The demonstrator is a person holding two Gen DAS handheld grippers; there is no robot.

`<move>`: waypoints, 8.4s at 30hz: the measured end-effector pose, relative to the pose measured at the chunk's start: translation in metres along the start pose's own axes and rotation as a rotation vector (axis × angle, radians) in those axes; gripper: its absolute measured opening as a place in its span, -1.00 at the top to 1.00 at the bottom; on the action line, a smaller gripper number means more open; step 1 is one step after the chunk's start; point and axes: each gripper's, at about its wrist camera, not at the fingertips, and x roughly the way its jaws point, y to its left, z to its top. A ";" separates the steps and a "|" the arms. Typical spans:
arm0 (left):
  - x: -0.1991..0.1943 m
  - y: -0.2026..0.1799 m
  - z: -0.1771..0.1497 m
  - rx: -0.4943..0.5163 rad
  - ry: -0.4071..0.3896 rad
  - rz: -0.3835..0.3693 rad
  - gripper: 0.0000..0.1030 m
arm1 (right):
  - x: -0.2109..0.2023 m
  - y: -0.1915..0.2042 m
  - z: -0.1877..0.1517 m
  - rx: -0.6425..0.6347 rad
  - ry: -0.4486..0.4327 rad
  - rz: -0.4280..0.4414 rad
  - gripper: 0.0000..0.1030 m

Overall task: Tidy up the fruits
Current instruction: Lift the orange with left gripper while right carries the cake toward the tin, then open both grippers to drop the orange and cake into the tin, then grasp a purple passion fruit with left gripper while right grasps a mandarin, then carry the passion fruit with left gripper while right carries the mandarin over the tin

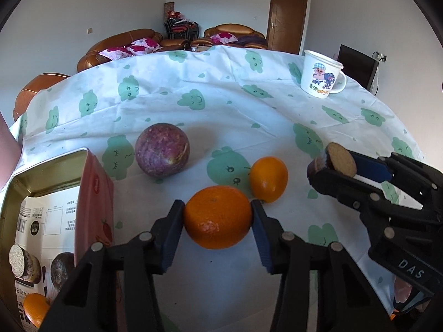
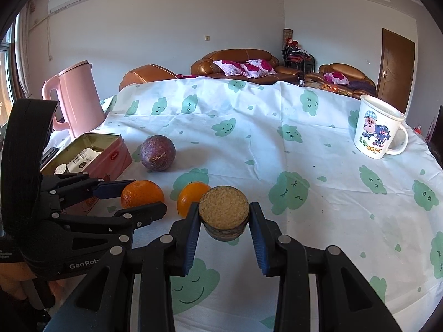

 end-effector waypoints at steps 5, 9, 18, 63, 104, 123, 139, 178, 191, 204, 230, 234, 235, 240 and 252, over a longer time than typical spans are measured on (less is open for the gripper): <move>-0.017 -0.005 -0.003 0.024 -0.089 0.001 0.06 | -0.008 -0.002 -0.001 0.006 -0.043 0.024 0.28; -0.029 -0.006 -0.004 0.030 -0.153 0.000 0.06 | -0.015 0.000 -0.002 -0.001 -0.078 0.035 0.28; -0.044 -0.004 -0.006 0.026 -0.238 0.013 0.06 | -0.024 0.003 -0.003 -0.020 -0.131 0.040 0.28; -0.086 0.000 -0.023 0.001 -0.470 0.055 0.06 | -0.058 0.009 -0.012 -0.071 -0.318 0.044 0.28; -0.129 0.023 -0.056 -0.002 -0.514 0.062 0.05 | -0.069 0.044 -0.012 -0.105 -0.341 0.005 0.28; -0.152 0.146 -0.098 -0.165 -0.326 0.234 0.06 | -0.026 0.199 0.015 -0.363 -0.096 0.367 0.28; -0.141 0.151 -0.107 -0.170 -0.278 0.258 -0.19 | 0.026 0.214 0.004 -0.372 0.082 0.413 0.07; -0.090 0.024 -0.010 -0.021 -0.302 0.130 -0.80 | 0.055 0.021 0.025 -0.108 0.187 0.081 0.20; 0.006 0.009 0.047 -0.068 -0.105 0.203 -0.56 | 0.055 -0.027 0.032 0.032 0.109 -0.031 0.20; 0.042 0.022 0.057 -0.110 -0.033 0.217 -0.23 | 0.058 -0.020 0.030 -0.012 0.125 -0.030 0.20; 0.036 0.010 0.050 -0.052 -0.028 0.140 -0.04 | 0.053 -0.030 0.031 0.036 0.094 -0.014 0.20; 0.034 0.011 0.048 -0.050 -0.032 0.128 -0.03 | 0.049 -0.033 0.031 0.051 0.073 -0.010 0.20; 0.032 0.010 0.047 -0.049 -0.037 0.117 -0.03 | 0.047 -0.033 0.031 0.053 0.068 -0.008 0.20; 0.020 0.007 0.044 -0.045 -0.088 0.093 -0.03 | 0.041 -0.034 0.031 0.056 0.034 0.008 0.20; -0.005 0.003 0.039 -0.043 -0.223 0.096 -0.03 | 0.024 -0.035 0.031 0.059 -0.060 0.032 0.20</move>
